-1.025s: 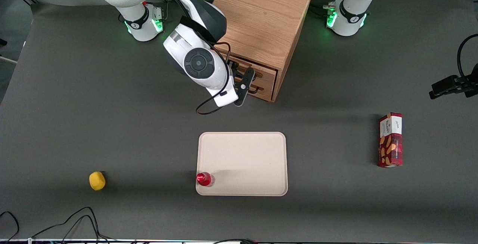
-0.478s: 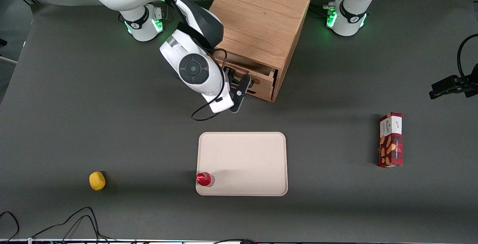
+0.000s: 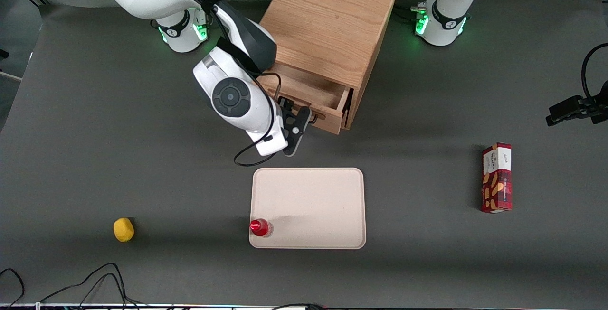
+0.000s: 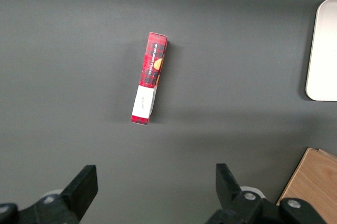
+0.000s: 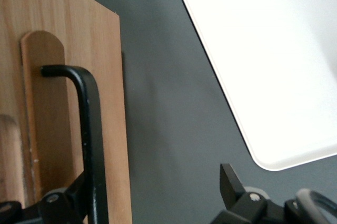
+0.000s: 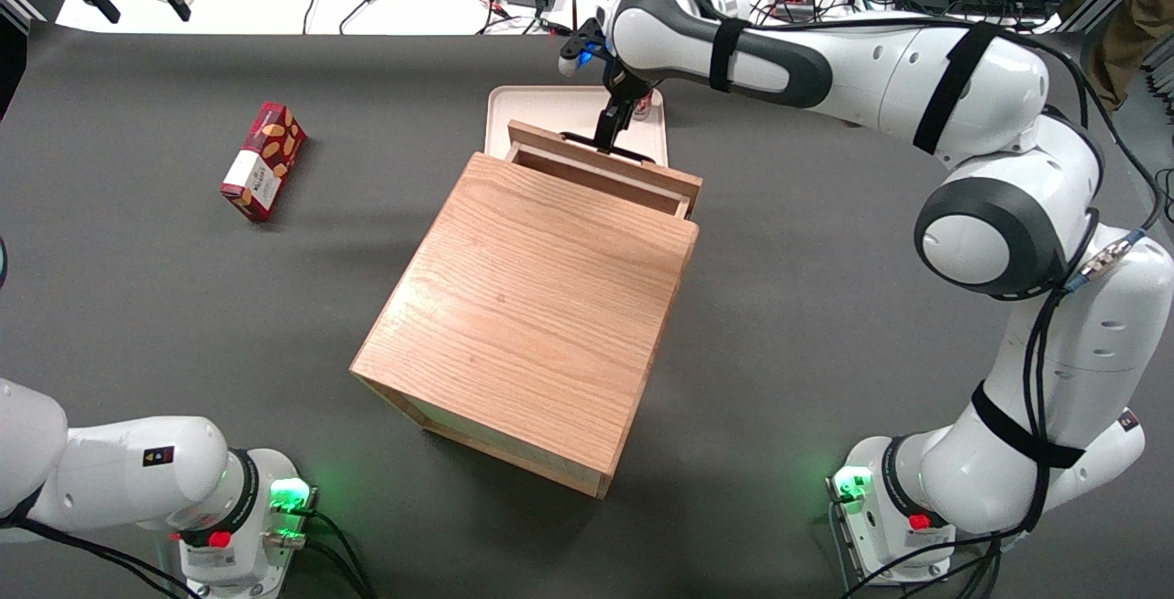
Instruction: Open upper drawer
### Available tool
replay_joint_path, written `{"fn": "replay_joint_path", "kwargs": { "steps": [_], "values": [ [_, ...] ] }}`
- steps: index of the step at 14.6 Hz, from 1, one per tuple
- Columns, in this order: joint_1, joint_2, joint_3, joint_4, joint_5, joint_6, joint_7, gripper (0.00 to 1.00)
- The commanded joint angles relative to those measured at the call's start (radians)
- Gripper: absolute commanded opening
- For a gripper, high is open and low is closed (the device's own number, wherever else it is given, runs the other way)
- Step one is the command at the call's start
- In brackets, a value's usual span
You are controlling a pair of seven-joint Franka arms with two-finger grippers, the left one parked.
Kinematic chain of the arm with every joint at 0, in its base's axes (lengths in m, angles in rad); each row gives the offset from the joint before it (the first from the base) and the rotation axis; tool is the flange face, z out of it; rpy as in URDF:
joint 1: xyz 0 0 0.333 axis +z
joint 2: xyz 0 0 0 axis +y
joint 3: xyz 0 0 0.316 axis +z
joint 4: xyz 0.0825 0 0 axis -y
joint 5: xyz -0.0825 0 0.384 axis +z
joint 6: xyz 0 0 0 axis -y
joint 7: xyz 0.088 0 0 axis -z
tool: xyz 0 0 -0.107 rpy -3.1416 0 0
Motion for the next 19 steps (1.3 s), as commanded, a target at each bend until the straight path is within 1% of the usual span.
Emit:
{"fn": "replay_joint_path", "kwargs": {
  "steps": [1,6,10,17,19],
  "values": [
    [0.004,0.033,-0.024,0.052,-0.016,-0.004,-0.05,1.0],
    [0.003,0.052,-0.058,0.087,-0.014,0.016,-0.074,1.0],
    [-0.016,0.052,-0.077,0.098,-0.007,0.036,-0.099,1.0],
    [-0.043,0.061,-0.083,0.115,-0.007,0.085,-0.102,1.0],
    [-0.051,0.062,-0.083,0.115,-0.008,0.105,-0.129,1.0]
  ]
}}
